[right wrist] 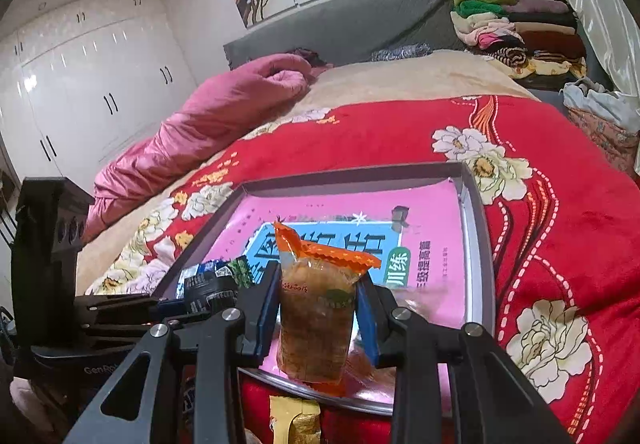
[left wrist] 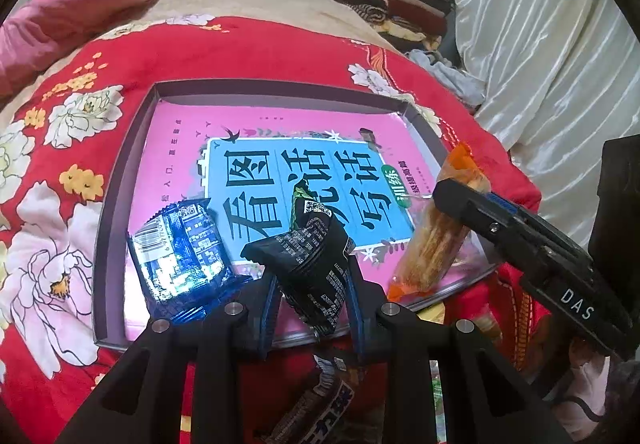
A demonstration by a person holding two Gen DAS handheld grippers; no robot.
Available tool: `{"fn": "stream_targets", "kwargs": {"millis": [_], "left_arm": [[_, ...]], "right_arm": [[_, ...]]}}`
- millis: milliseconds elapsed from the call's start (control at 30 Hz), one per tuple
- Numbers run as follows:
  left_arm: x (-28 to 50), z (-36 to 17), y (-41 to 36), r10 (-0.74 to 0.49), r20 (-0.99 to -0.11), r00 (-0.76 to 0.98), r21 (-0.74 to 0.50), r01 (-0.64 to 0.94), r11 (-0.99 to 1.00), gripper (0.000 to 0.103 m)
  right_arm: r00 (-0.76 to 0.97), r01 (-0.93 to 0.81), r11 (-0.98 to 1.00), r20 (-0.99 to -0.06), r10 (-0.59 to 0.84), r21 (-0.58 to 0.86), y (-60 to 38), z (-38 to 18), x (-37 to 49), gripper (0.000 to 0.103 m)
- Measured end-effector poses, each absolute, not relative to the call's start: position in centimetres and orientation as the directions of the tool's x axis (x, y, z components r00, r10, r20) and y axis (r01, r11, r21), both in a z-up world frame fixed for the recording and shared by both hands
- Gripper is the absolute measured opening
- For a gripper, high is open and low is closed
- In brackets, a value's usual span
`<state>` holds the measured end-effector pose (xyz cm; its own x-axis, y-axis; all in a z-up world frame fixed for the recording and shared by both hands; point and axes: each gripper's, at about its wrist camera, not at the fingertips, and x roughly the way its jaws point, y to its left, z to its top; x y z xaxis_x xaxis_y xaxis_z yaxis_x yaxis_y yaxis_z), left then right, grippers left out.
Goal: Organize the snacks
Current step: 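Lower the bread stick bag onto the tray with the right gripper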
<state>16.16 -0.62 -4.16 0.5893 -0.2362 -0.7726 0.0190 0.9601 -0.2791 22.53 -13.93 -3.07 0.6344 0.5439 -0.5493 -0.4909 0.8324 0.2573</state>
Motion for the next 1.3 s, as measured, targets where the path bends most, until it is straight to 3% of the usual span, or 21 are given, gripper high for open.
{"fn": "stream_targets", "kwargs": {"millis": [1300], "left_arm": [[16.3, -5.4, -0.5, -0.238, -0.797, 0.554, -0.282, 0.006, 0.959, 0.032]], "right_arm": [[0.556, -0.509, 0.838, -0.668, 0.495, 0.197, -12.0, -5.6, 23.0, 0.037]]}}
